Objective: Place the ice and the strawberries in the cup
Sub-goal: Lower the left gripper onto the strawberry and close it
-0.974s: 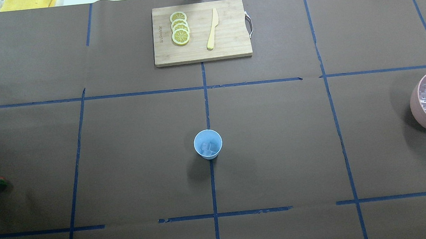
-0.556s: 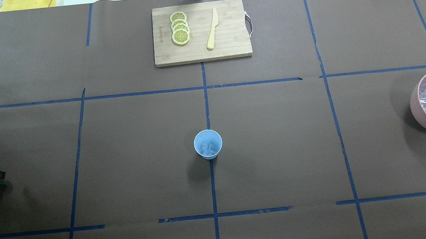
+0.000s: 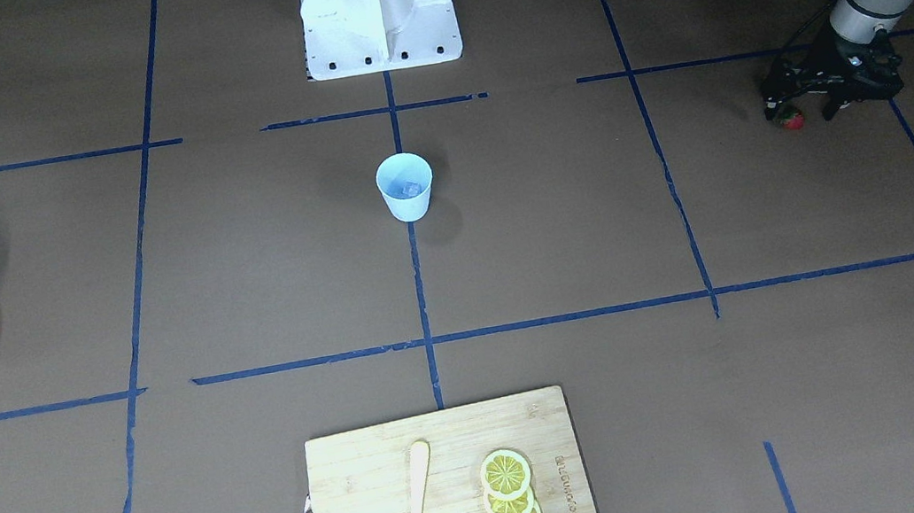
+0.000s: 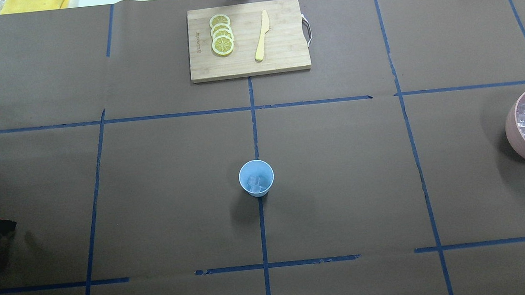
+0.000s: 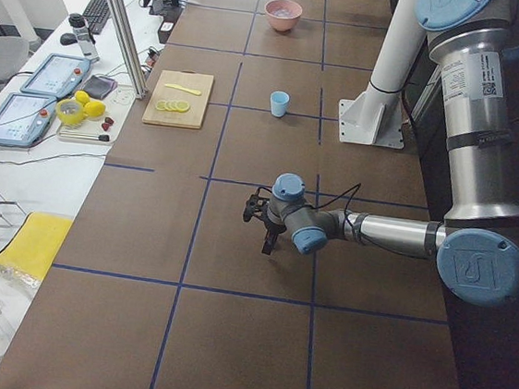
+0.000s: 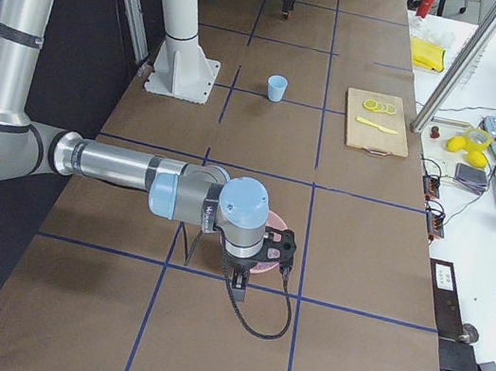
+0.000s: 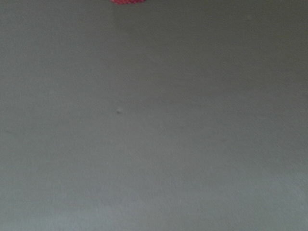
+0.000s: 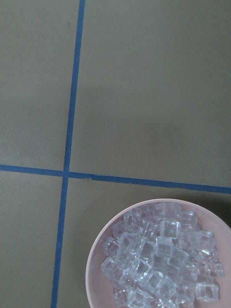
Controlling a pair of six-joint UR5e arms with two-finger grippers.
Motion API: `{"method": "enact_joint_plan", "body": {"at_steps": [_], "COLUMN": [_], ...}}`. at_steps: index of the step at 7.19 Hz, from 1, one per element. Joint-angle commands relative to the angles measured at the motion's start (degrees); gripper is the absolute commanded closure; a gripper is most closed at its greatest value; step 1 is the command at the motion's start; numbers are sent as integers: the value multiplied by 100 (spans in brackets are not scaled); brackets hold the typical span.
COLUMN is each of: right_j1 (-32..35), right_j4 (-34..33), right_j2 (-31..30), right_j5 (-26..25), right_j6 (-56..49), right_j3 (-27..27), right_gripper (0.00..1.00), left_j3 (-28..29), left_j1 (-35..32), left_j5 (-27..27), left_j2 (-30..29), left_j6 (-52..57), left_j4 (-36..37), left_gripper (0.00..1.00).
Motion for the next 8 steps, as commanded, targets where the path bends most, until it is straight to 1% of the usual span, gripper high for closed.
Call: {"method": "enact_joint_plan", "body": {"at_steps": [1,2,4,7,8], "right_j1": [0,0,0,0,0], "right_j4": [0,0,9,9,9], "right_j2": [0,0,9,9,9], "right_j5": [0,0,0,9,9], "right_j6": [0,-9,0,-9,-9], "right_j3": [0,0,9,26,26], "right_gripper": [1,1,1,1,1], "left_j3": [5,-3,-73,-460,-635], "left_j1": [30,22,4,-101,-284], "left_j5": [-1,-1,8,-44,-79], "left_j2": [-17,-8,-8,10,-34], "left_j6": [-17,9,9,53,62], "left_j4": [-4,-13,-4,127,389], "left_gripper": [61,92,98,100,100]}}
